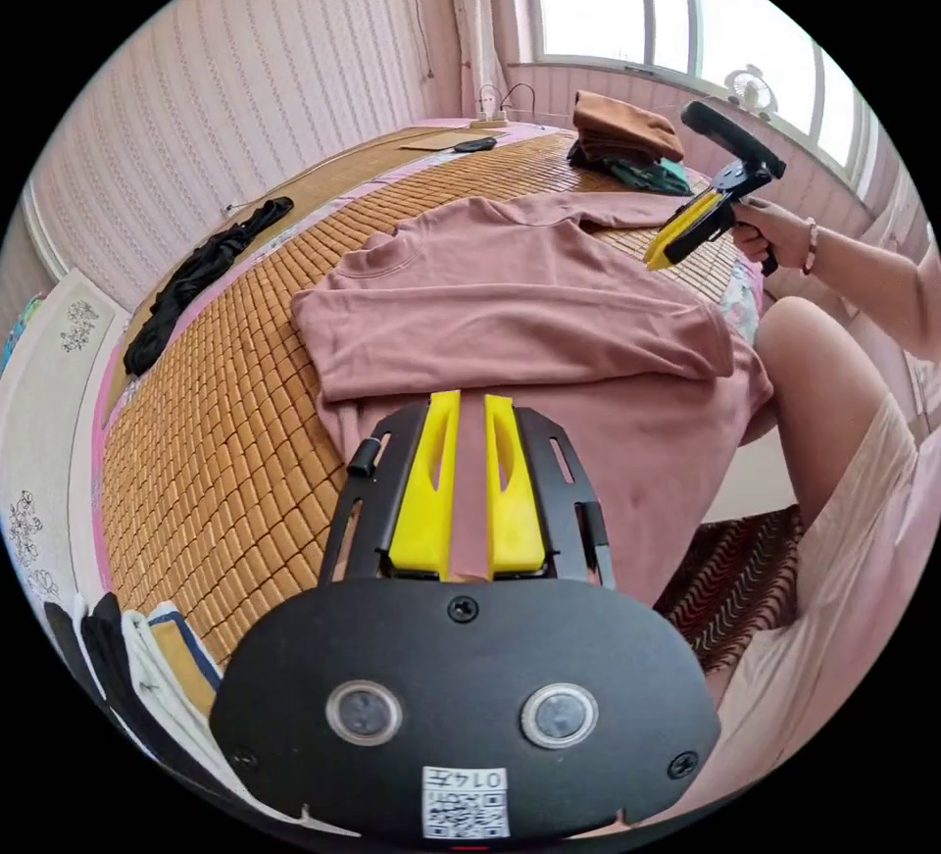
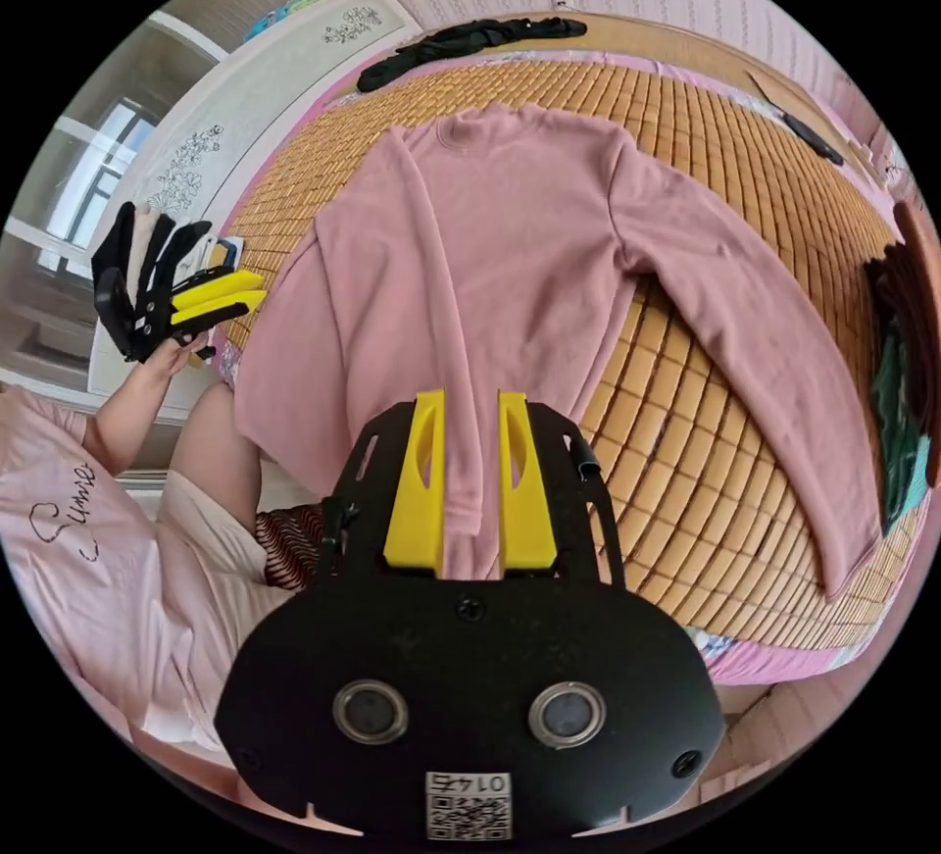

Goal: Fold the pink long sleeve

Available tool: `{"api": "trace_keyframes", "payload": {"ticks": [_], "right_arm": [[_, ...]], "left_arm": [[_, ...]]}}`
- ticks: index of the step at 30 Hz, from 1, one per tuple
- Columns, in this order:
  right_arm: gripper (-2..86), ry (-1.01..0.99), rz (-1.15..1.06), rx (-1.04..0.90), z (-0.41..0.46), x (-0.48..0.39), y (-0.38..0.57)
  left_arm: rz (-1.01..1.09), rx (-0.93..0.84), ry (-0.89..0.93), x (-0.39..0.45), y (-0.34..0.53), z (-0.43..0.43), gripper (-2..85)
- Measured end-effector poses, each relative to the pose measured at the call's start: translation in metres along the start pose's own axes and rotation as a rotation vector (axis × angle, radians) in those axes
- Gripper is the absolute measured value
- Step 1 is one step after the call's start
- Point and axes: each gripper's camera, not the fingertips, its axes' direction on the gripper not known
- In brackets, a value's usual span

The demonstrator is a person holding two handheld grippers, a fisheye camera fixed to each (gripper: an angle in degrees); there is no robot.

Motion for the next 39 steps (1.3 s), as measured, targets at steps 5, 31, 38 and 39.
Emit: {"api": "trace_keyframes", "payload": {"ticks": [5,31,38,39], "right_arm": [[4.6,0.045,0.001,-0.028,-0.001,0.007,0.039],[4.3,-0.04,0.084,0.252,-0.171,0.117,0.139],[11.6,0.302,0.598,0.815,-0.264,0.225,0.23],[12.1,0.328,0.733,0.868,-0.261,0.236,0.252]], "left_arm": [[-0.003,0.013,0.144,0.045,-0.03,0.041,5.5],[0.319,-0.034,0.251,0.099,-0.059,0.095,1.4],[0.308,-0.014,0.238,0.077,-0.12,0.105,6.7],[0.279,-0.024,0.264,0.074,-0.135,0.112,7.2]]}}
